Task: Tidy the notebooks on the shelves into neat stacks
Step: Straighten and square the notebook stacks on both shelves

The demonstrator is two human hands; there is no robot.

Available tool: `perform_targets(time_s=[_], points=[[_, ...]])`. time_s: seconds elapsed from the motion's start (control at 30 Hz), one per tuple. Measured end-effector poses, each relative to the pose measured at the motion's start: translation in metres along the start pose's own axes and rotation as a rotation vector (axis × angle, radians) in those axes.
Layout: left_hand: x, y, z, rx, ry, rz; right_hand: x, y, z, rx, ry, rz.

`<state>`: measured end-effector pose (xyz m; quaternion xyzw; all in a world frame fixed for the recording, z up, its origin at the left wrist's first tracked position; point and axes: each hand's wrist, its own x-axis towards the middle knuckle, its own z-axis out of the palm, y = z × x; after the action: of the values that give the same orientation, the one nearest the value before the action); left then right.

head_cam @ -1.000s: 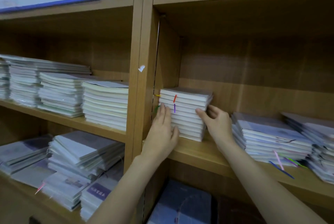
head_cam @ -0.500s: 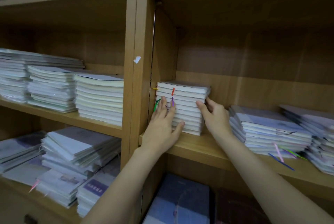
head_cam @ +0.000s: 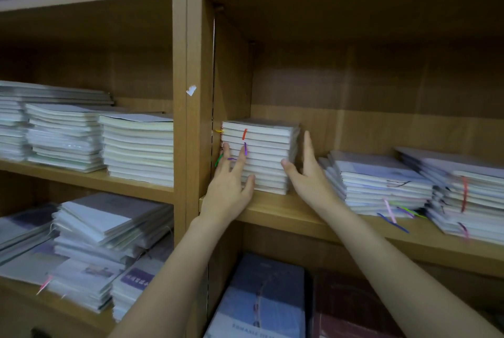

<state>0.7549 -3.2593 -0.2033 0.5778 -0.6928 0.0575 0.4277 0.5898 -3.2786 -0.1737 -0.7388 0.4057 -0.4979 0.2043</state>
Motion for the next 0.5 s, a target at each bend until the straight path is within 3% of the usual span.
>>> perform_targets(time_s=[0.17,0.3,0.37,0.5], points=[[-0.007,0.015,0.004,-0.138,0.221,-0.058,-0.039,-0.003,-0.056,-0.012,0.172,-0.037],[-0.014,0.054,0.019,-0.167,0.362,0.112,-0.055,-0.007,-0.112,-0.233,0.266,-0.087],[-0.010,0.078,0.028,-0.229,0.223,0.212,-0.057,-0.003,-0.132,-0.409,0.222,-0.041],[0.004,0.112,0.056,-0.195,-0.310,0.180,-0.065,0.020,-0.150,-0.700,-0.002,0.085]])
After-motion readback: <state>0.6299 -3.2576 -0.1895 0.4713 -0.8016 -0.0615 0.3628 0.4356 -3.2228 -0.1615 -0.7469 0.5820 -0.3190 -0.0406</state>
